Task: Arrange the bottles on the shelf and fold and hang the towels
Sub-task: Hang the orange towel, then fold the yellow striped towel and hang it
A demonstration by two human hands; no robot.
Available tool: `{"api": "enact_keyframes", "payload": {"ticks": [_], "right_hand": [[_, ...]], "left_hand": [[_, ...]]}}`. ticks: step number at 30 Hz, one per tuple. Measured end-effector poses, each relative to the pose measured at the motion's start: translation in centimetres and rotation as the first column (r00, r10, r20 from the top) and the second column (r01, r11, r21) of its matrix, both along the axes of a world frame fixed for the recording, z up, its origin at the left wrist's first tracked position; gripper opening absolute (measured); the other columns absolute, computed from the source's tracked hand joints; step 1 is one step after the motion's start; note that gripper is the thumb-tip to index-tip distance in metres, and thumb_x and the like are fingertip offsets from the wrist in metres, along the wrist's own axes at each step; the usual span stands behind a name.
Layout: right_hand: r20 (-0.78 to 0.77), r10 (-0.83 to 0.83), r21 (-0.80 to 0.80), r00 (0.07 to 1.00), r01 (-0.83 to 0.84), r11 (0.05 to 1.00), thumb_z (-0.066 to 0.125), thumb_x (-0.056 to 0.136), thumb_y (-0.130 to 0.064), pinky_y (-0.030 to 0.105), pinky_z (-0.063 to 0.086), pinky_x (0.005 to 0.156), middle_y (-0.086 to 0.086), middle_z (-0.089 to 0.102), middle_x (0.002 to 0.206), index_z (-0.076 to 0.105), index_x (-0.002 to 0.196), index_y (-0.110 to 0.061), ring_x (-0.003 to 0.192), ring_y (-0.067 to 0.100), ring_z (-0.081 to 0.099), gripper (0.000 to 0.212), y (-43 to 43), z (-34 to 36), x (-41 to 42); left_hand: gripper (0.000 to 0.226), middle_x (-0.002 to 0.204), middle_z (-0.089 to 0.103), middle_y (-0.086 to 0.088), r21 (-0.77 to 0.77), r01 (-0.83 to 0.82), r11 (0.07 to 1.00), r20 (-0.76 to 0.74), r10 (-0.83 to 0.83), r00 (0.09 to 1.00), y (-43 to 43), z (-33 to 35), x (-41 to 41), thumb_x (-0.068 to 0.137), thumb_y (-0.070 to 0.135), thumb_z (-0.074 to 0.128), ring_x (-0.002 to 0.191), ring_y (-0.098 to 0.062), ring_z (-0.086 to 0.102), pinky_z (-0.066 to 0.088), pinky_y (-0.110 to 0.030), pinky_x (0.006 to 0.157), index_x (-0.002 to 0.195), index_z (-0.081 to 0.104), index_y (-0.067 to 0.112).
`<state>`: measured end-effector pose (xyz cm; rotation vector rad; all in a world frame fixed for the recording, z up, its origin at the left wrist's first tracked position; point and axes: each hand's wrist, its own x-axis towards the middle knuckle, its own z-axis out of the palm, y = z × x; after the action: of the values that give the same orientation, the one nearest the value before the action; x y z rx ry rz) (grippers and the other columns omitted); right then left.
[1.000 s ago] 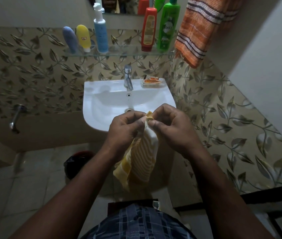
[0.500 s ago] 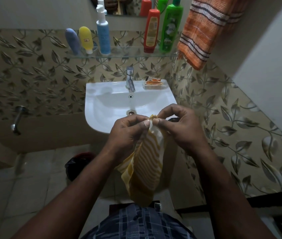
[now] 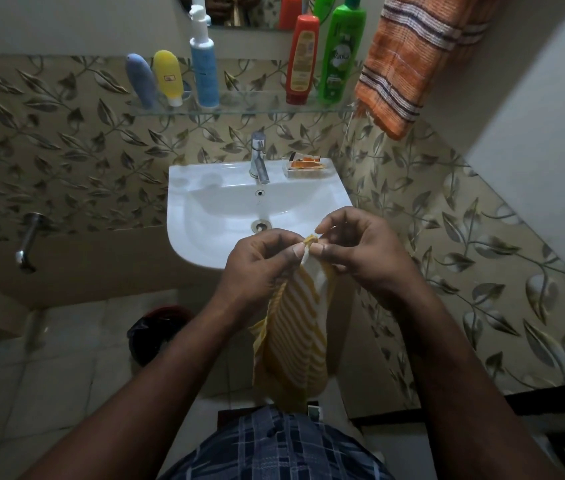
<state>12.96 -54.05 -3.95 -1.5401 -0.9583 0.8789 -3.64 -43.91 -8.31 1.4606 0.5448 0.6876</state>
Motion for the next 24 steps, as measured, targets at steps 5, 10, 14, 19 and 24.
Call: {"api": "enact_keyframes", "payload": {"ticks": [5,10,14,19,24], "right_hand": [[0.236,0.037,-0.108,0.971,-0.011,0.994,0.082,0.087,-0.020,0.038,0.055,0.065,0.001,0.075,0.079,0.076,0.089,-0.017,0.070,0.011,0.067,0.007,0.1,-0.1,0.5],[0.423,-0.033,-0.046,0.906,0.058,0.997,0.078,0.091,-0.022,0.032,0.060,0.077,-0.007,0.076,0.088,0.075,0.090,-0.024,0.086,0.009,0.072,0.004,0.0,-0.3,-0.1],[0.396,-0.046,0.018,0.917,0.042,0.999,0.075,0.093,-0.016,0.019,0.051,0.067,-0.006,0.073,0.085,0.072,0.092,-0.021,0.080,0.006,0.069,0.005,-0.2,-0.1,-0.3],[0.434,0.040,0.048,0.900,-0.068,0.997,0.074,0.092,-0.013,0.037,0.056,0.073,-0.003,0.070,0.083,0.069,0.091,-0.018,0.079,0.013,0.067,0.008,-0.3,0.1,0.2],[0.328,0.012,0.111,0.945,-0.051,0.992,0.068,0.090,-0.026,0.060,0.055,0.079,0.008,0.069,0.089,0.065,0.094,-0.020,0.087,0.039,0.065,0.008,0.1,-0.6,0.6]], "left_hand": [[0.007,0.094,0.079,-0.004,0.092,-0.033,0.995,-0.043,0.037,0.998,0.2,-0.3,0.0,0.092,0.028,0.075,0.091,-0.022,0.076,0.063,-0.053,0.085,0.098,0.076,0.024],[0.007,0.096,0.076,0.003,0.256,-0.046,0.966,-0.070,0.066,0.995,0.0,-0.4,0.2,0.094,0.025,0.068,0.096,-0.019,0.075,0.062,-0.054,0.086,0.100,0.069,0.023],[0.017,0.109,0.077,0.005,0.290,-0.033,0.957,-0.073,0.056,0.996,0.1,-1.0,0.3,0.095,0.025,0.068,0.106,-0.020,0.073,0.060,-0.053,0.091,0.108,0.079,0.021],[0.012,0.101,0.067,0.008,0.215,0.149,0.965,-0.141,-0.120,0.983,1.0,-0.7,0.5,0.088,0.044,0.067,0.099,-0.016,0.067,0.056,-0.044,0.085,0.089,0.075,0.036],[0.027,0.094,0.066,0.001,0.123,0.261,0.957,-0.203,-0.233,0.951,1.6,-1.0,0.7,0.084,0.048,0.073,0.093,-0.022,0.066,0.052,-0.051,0.086,0.086,0.070,0.021]]}}
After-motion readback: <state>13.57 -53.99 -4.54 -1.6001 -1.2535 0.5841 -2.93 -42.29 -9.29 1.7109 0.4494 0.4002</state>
